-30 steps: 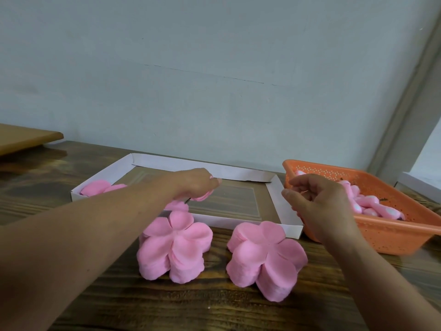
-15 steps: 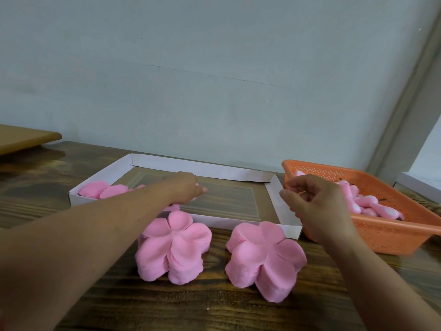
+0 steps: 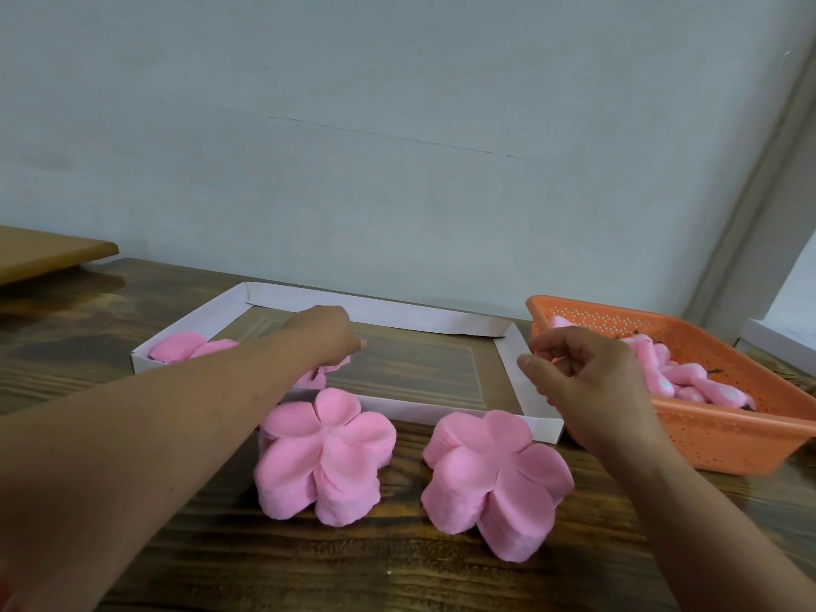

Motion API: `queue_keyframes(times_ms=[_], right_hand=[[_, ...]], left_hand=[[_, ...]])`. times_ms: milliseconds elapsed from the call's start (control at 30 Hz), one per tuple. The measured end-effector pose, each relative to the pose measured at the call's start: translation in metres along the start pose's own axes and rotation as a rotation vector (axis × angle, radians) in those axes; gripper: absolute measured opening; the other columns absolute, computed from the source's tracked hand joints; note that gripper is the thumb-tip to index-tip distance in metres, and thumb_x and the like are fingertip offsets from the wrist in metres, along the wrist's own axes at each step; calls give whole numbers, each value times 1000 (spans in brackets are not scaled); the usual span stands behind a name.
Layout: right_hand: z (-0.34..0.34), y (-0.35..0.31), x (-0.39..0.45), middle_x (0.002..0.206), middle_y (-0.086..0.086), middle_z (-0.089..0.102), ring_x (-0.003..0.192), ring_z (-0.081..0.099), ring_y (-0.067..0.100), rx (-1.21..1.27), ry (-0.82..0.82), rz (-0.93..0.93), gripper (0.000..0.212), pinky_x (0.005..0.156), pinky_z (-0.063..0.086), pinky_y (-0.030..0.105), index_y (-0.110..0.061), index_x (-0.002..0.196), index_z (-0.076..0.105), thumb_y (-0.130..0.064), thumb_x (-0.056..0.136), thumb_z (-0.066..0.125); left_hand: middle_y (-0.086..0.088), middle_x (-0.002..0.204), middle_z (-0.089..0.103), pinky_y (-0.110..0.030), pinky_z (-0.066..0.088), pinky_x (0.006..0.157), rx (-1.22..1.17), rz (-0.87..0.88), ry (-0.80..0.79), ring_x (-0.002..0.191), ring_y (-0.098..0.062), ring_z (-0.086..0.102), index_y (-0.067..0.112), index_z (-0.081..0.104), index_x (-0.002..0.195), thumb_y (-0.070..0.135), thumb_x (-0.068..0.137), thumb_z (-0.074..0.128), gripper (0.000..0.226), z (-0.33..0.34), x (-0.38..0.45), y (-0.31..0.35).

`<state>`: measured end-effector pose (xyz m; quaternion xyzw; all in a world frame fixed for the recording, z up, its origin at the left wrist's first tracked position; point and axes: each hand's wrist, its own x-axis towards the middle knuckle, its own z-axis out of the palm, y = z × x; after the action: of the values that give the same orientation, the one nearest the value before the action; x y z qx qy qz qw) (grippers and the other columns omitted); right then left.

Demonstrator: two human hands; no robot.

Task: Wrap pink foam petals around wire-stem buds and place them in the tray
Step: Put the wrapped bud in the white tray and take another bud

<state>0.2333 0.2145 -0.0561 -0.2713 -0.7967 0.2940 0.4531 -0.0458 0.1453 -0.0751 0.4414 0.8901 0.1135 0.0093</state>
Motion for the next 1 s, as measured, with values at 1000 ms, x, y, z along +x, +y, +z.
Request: queue_keyframes(times_ms=[1000], right_hand=[[-4, -2, 1, 59, -1, 64, 55, 60, 17, -26, 19, 32, 21, 58, 51, 32, -28, 75, 62, -10, 78, 71]], left_hand=[[-9, 84, 62, -24, 35, 55, 29, 50, -154, 73, -18, 52, 10, 64, 81, 30, 98, 48, 31, 8, -4, -5]])
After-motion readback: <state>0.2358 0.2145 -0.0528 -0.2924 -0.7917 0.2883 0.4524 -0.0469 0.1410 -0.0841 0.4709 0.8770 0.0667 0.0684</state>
